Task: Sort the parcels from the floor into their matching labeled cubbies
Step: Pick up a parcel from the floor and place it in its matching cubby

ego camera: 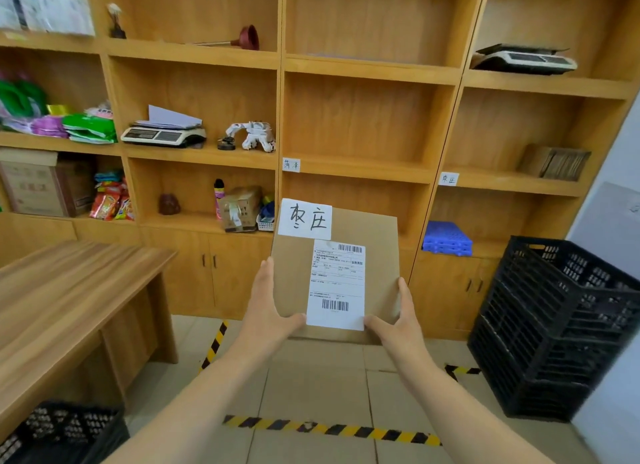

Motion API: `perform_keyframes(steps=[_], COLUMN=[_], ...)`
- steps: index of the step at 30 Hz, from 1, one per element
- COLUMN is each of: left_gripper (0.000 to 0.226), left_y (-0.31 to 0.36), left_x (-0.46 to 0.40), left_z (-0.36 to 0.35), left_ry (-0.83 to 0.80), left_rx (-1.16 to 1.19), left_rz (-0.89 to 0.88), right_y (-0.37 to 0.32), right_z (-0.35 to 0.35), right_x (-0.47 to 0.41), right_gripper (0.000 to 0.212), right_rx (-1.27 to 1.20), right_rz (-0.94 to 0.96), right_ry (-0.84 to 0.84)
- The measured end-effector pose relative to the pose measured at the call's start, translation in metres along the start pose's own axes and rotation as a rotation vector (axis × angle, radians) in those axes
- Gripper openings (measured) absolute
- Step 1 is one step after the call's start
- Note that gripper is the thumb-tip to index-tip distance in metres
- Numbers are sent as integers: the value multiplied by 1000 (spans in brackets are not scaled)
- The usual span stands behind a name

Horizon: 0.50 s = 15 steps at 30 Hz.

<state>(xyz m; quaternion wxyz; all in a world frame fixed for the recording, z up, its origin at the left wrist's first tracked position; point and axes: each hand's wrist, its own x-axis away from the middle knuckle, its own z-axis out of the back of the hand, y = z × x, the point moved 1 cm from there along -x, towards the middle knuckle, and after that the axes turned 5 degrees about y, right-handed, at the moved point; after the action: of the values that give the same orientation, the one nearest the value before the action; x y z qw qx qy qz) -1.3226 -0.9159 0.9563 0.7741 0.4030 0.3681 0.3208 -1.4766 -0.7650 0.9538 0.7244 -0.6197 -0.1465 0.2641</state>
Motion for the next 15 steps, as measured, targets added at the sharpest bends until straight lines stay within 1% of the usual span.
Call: perform_keyframes(steps=[4,7,15], left_gripper=[108,104,97], left_y=[-18,-30,-60], left_x=[-69,-116,-243], left_z=[-7,-20,-77], left_ry=[-12,-27,19], left_rx=[-49,-26,-63], left_rz=[-42,-56,-57], right_y=[2,5,27], right_z=[-29,-42,-62], right_x=[-61,-107,-249], right_gripper=[96,94,91], right_rx=[-4,-25,-63], right_rz=[-23,-6,17], right_ry=[16,41,24])
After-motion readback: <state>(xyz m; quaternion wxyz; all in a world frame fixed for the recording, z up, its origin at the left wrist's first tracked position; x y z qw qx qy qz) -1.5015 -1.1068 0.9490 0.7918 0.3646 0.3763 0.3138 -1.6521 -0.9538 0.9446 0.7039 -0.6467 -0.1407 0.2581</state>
